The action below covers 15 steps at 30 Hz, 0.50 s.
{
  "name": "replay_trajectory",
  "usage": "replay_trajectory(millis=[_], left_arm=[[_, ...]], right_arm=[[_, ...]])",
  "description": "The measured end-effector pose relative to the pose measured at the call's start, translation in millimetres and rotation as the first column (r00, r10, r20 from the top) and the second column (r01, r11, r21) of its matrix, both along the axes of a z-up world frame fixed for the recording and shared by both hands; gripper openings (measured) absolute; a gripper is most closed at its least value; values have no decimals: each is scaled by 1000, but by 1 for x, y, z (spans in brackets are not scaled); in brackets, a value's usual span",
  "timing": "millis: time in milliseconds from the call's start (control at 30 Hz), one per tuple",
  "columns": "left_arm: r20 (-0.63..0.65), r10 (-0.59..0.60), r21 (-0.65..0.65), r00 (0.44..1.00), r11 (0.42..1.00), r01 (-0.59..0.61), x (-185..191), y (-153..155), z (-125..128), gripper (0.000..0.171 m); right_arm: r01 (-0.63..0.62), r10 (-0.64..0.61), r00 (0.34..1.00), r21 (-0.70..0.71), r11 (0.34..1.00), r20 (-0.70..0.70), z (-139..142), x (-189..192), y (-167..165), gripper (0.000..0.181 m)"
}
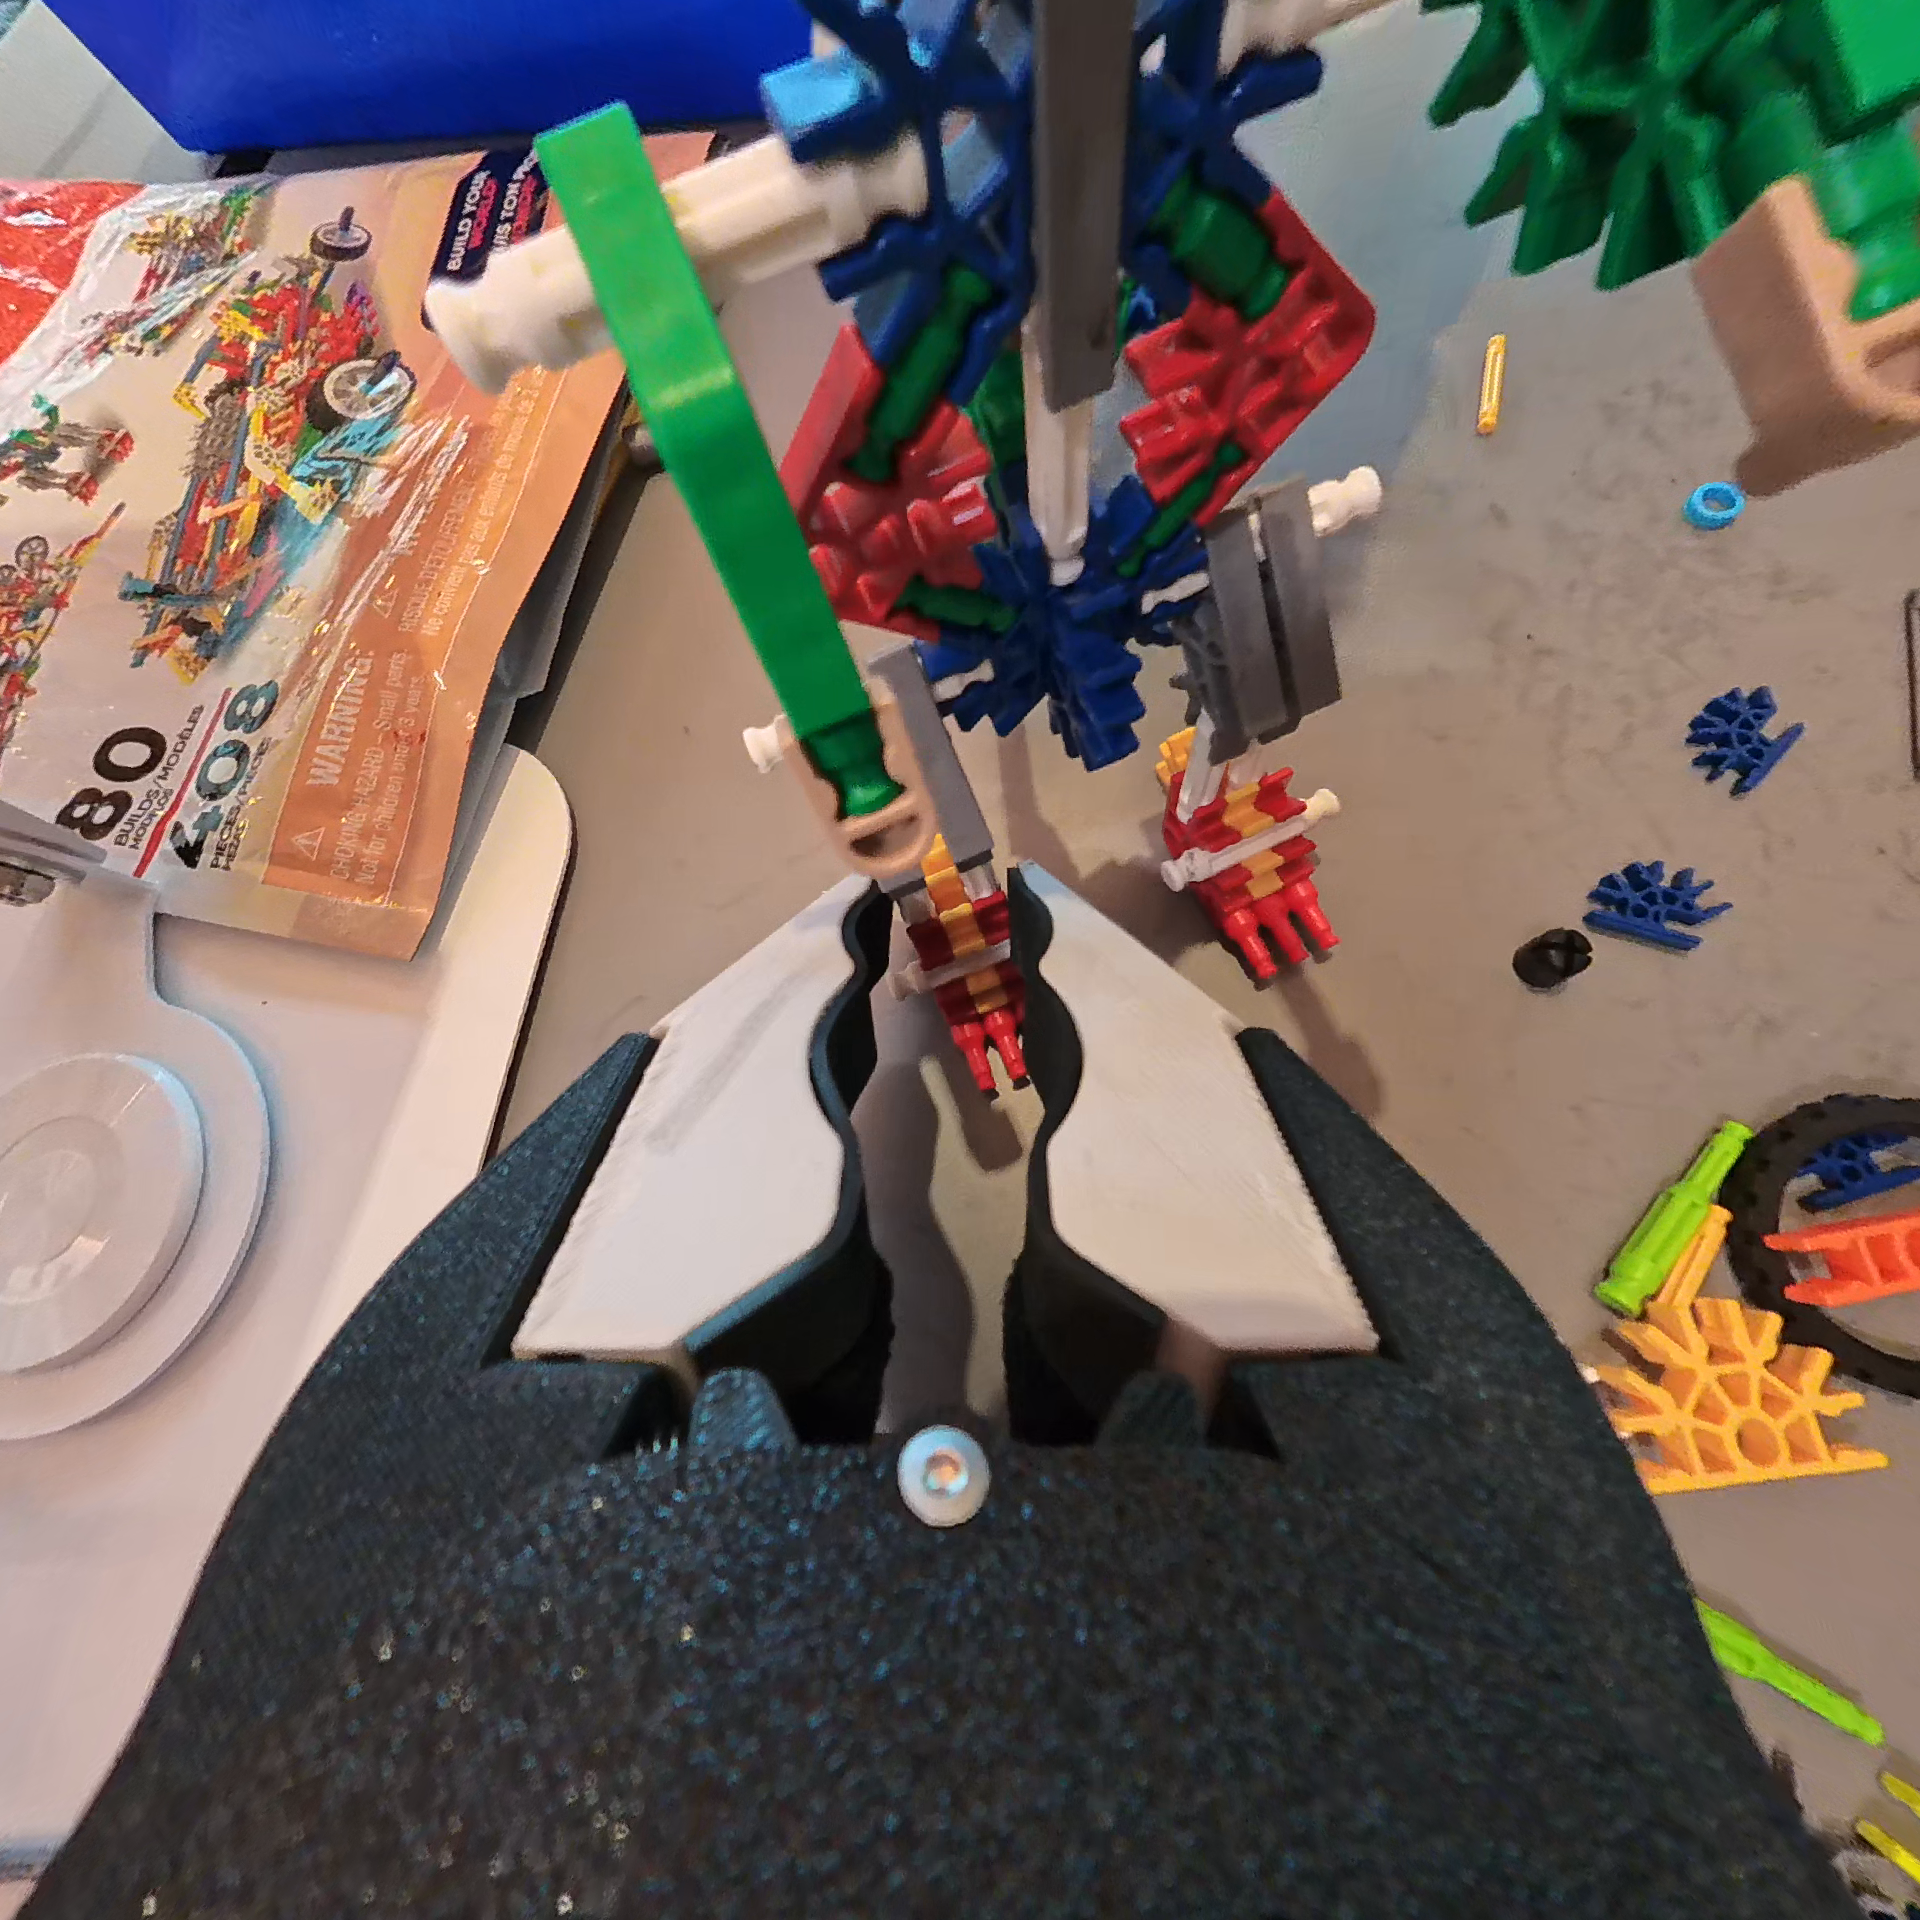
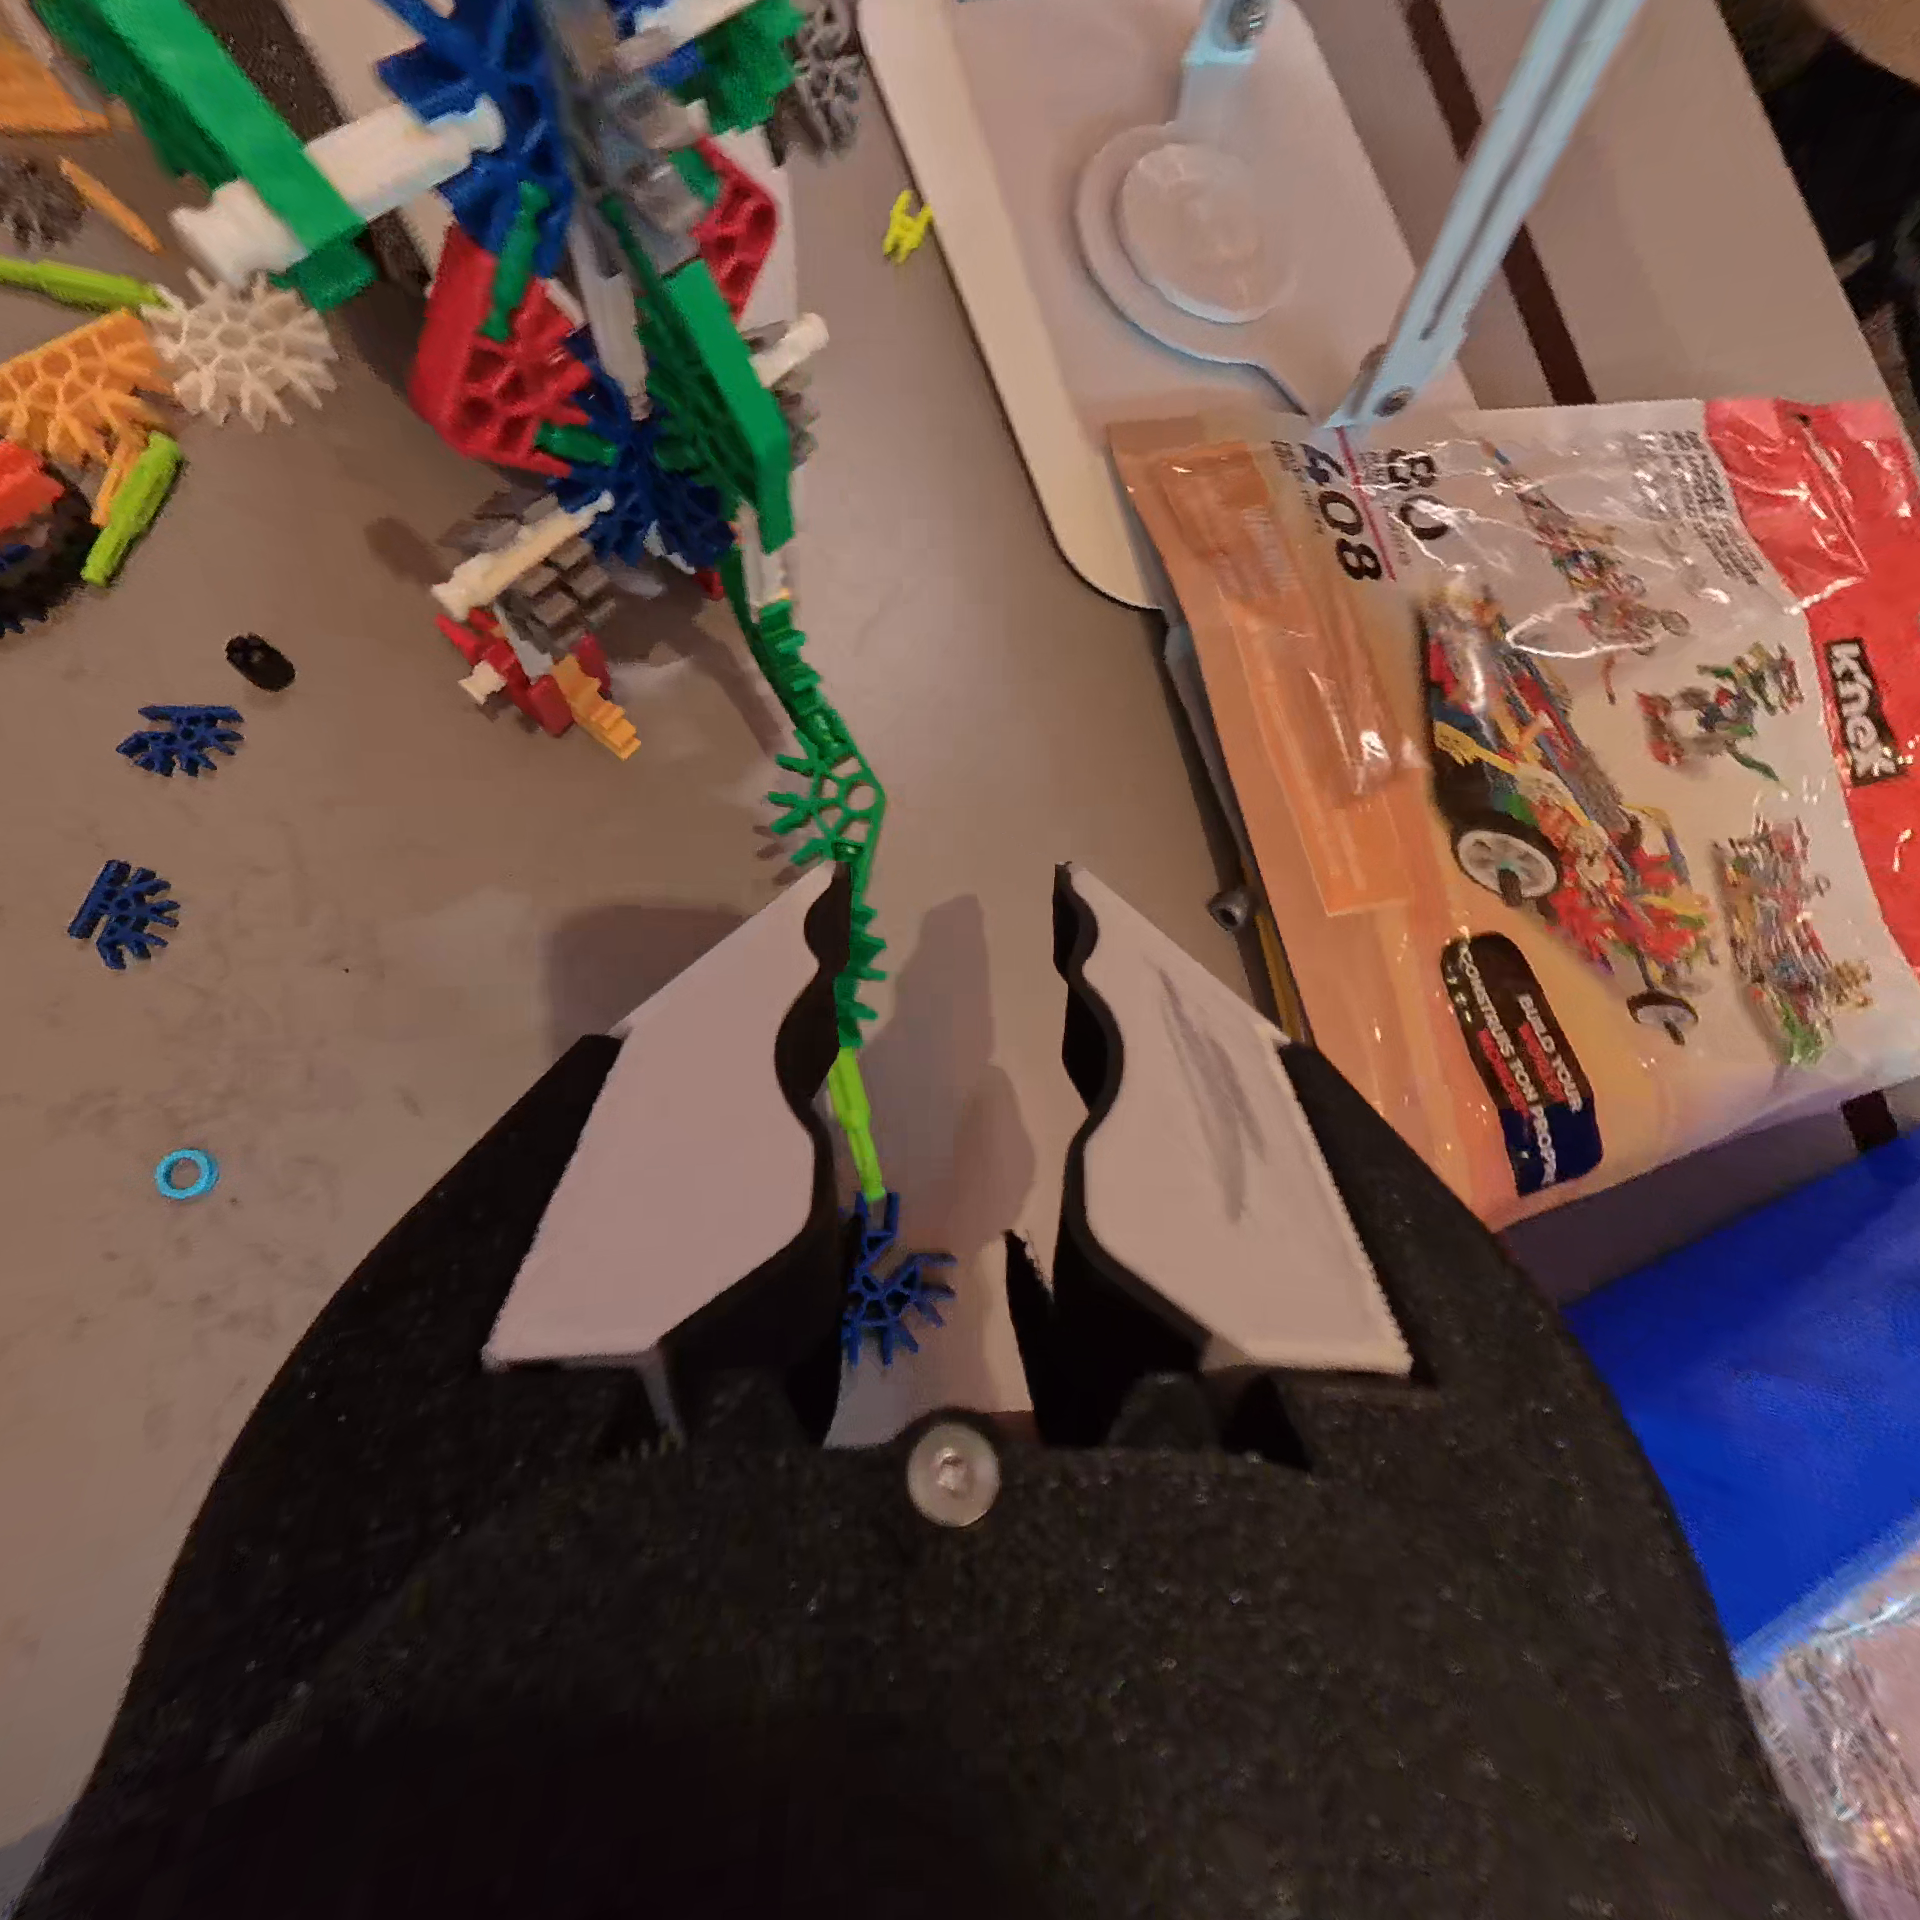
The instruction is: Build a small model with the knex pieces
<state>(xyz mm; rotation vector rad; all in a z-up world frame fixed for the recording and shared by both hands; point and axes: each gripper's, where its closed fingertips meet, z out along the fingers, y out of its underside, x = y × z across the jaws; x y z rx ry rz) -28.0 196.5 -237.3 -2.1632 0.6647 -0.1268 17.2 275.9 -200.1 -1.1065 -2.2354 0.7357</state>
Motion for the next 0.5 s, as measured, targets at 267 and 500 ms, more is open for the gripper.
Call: replay_trajectory(millis=[267, 500], left_arm=[[-9, -1, -10, 1000, 1000, 1, -1, -2, 0, 21], [-11, -8, -24, 1000, 1000, 8, -1, -5, 0, 21]], right_arm=[[97, -89, 995, -200, 975, 52, 7, 16, 26, 42], [58, -23, 990, -254, 965, 138, -7, 30, 18, 42]])
